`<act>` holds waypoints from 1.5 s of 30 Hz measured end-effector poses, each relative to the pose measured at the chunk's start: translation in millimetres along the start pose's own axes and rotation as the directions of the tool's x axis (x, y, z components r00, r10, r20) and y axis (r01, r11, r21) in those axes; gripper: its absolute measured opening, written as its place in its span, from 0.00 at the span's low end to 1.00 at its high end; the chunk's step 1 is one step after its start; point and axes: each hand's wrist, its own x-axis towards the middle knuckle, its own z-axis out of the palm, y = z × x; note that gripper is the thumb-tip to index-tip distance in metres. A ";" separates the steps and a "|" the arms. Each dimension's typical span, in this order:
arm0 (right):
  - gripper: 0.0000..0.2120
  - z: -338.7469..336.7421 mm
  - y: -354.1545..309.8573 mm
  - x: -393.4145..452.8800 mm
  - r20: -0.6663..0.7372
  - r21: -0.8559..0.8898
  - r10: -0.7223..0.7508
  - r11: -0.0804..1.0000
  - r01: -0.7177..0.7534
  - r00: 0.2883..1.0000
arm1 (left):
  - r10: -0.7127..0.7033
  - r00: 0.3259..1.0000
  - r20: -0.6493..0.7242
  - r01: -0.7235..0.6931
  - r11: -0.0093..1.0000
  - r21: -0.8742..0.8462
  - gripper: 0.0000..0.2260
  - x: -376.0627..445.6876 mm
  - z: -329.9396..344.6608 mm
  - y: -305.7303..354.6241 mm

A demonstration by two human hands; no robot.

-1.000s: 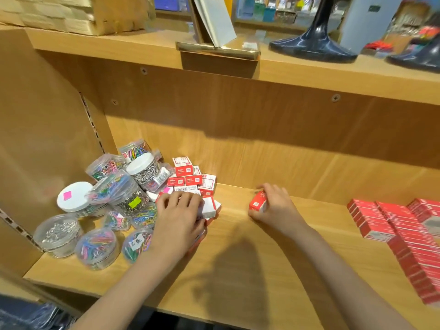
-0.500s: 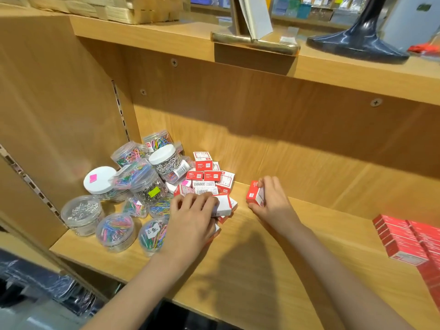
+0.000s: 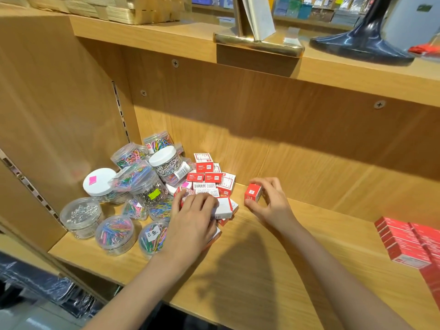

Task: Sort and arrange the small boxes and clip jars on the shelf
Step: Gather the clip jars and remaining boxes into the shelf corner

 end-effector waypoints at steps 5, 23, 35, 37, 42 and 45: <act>0.21 3.7 3.8 1.4 -0.024 -0.125 -0.021 0.992 0.017 0.999 | 0.018 1.000 -0.012 -0.019 0.999 -0.035 0.09 1.5 0.7 -1.5; 0.26 44.2 -24.9 -21.3 0.090 0.007 -0.132 0.991 0.132 0.987 | -0.033 0.999 0.025 0.038 0.962 -0.270 0.15 3.7 0.5 -7.5; 0.24 -31.2 12.6 -39.1 0.026 0.000 0.108 0.994 -0.108 0.994 | 0.065 0.998 -0.014 -0.066 0.973 -0.221 0.11 6.2 -8.0 0.6; 0.21 -30.3 15.8 -38.6 0.001 -0.071 0.080 0.994 -0.080 0.997 | 0.076 0.997 -0.019 -0.079 0.968 -0.240 0.11 11.2 -8.8 7.2; 0.14 -27.7 27.1 -33.3 -0.155 -0.208 0.047 0.975 -0.080 0.987 | 0.092 0.994 0.052 -0.080 0.974 -0.212 0.12 13.0 0.6 16.9; 0.10 -20.1 25.5 -28.3 -0.151 -0.205 -0.028 0.979 -0.003 0.988 | 0.109 0.993 0.048 -0.097 0.973 -0.207 0.11 8.2 2.9 13.7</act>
